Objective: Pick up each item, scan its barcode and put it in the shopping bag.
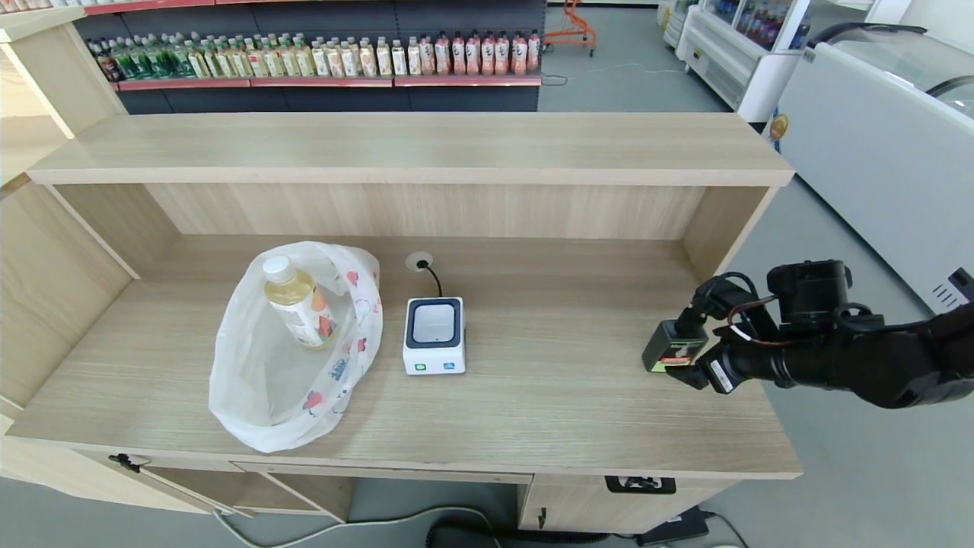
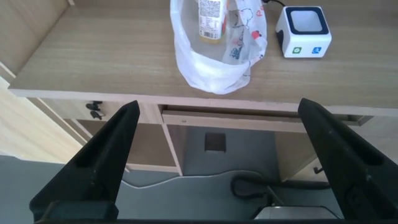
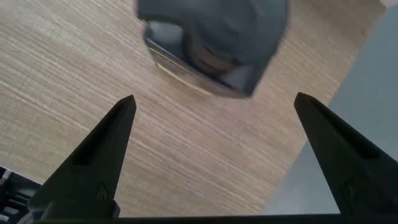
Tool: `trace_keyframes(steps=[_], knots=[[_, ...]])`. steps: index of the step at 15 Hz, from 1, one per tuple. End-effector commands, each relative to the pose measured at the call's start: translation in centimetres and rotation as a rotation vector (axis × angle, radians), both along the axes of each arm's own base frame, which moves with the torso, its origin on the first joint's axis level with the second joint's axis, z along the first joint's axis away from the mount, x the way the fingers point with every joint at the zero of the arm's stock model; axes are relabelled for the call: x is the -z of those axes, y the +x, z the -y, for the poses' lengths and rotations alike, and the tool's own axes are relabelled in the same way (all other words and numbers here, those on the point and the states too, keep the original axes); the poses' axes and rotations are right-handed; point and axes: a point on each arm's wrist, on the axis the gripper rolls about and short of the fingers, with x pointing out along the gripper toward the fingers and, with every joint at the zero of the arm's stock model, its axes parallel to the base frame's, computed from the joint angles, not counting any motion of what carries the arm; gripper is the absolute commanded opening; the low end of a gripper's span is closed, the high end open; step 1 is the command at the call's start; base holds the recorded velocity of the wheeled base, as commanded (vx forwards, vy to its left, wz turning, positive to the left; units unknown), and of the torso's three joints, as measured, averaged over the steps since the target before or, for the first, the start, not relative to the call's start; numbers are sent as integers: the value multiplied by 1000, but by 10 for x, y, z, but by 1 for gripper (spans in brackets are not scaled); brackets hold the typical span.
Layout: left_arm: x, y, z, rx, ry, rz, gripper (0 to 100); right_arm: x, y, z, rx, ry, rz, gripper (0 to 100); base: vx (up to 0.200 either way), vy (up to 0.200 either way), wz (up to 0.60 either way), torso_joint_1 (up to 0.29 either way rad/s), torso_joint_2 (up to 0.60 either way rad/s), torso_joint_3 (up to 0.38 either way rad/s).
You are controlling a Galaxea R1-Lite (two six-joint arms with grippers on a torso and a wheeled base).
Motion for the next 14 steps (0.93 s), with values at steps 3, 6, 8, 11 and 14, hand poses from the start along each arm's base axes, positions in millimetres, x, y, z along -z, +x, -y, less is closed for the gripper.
trace_keyframes(steps=[3, 6, 8, 11, 14], knots=[[0, 0, 0, 0, 0, 0, 100, 8, 26, -11, -59, -38, 22, 100, 0, 0, 0, 0, 0, 0], [0, 0, 0, 0, 0, 0, 100, 14, 37, -20, -86, -34, 24, 100, 0, 0, 0, 0, 0, 0], [0, 0, 0, 0, 0, 0, 100, 19, 44, -24, -101, -30, 22, 100, 0, 0, 0, 0, 0, 0], [0, 0, 0, 0, 0, 0, 100, 20, 55, -29, -112, -26, 38, 100, 0, 0, 0, 0, 0, 0], [0, 0, 0, 0, 0, 0, 100, 19, 58, -34, -140, -9, 48, 0, 0, 0, 0, 0, 0, 0]])
